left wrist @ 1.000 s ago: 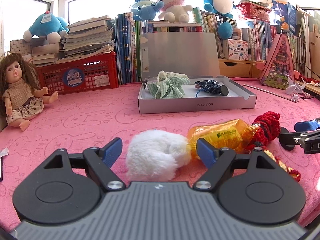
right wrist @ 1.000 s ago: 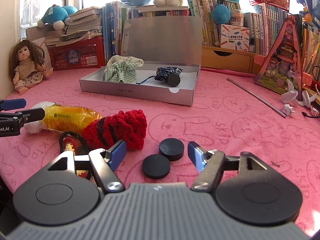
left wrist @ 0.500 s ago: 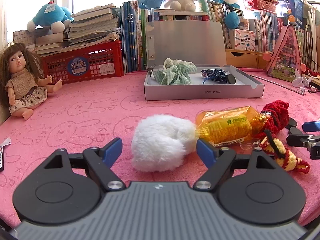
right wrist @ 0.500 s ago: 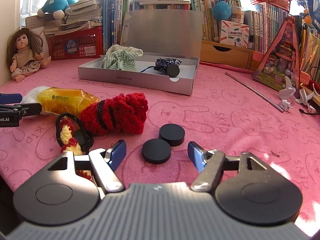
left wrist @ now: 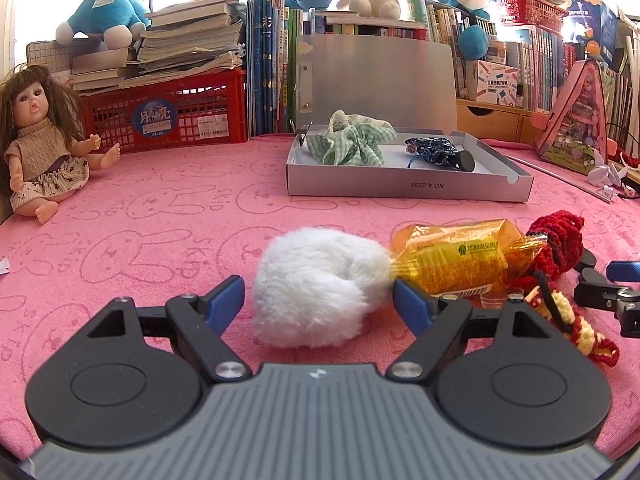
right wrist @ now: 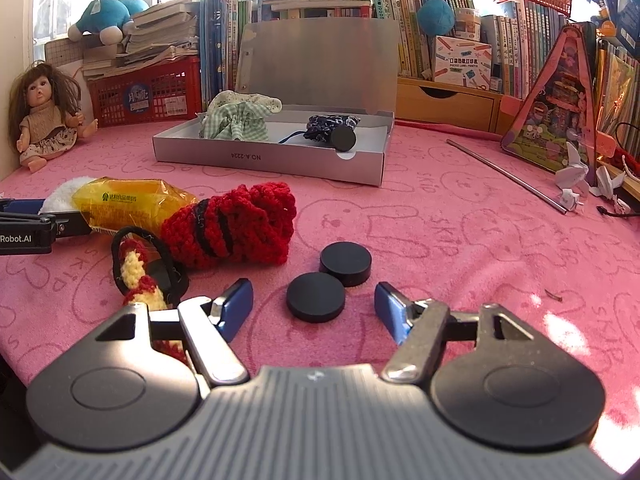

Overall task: Organize objects
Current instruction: 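Grasp the white fluffy plush with the left gripper while the right gripper grasps a black puck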

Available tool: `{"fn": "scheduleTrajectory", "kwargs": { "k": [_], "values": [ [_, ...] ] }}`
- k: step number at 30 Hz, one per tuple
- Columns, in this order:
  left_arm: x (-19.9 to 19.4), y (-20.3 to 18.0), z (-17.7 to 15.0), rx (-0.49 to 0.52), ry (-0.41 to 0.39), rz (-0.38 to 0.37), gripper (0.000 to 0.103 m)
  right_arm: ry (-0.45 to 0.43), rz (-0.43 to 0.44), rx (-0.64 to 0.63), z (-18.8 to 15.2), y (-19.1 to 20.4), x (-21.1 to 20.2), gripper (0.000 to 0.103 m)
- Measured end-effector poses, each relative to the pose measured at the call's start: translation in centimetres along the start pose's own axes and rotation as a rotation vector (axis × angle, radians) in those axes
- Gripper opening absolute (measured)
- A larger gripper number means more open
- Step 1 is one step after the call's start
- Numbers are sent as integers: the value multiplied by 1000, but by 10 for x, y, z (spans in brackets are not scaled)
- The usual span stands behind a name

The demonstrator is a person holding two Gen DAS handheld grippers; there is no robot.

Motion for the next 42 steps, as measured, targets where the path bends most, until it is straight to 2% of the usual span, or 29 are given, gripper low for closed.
{"fn": "scheduleTrajectory", "kwargs": {
  "k": [11,16,22,27,29,32,42],
  "values": [
    [5,2,1,-38,14,-10,85,-14,-12,19,-3,3,-2,72],
    [5,2,2,-47,10,-4,85,-18,-2,13,-4,8,-5,56],
    [3,0,3,-31,-2,-1,84,-18,6,19,-4,8,-6,52],
    [0,-2,3,-16,-13,-5,80,-17,10,24,-4,8,-6,49],
    [-1,-4,3,-9,-16,-6,76,-18,13,27,-4,7,-6,46],
    [-2,-6,3,2,-17,1,75,-18,11,34,-3,7,-7,36],
    [-11,-4,10,-12,-41,9,73,-20,10,53,0,2,-8,36]
  ]
}}
Point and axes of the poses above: each gripper's, at about its wrist camera, not at the fingertips, and x roughly the way its jaws point, y to its left, z to its top, the point moved 3 cm from there along x, roughly the way its jaws point, and after that the axes turned 10 degrees about -z, right-handed, at the moved point
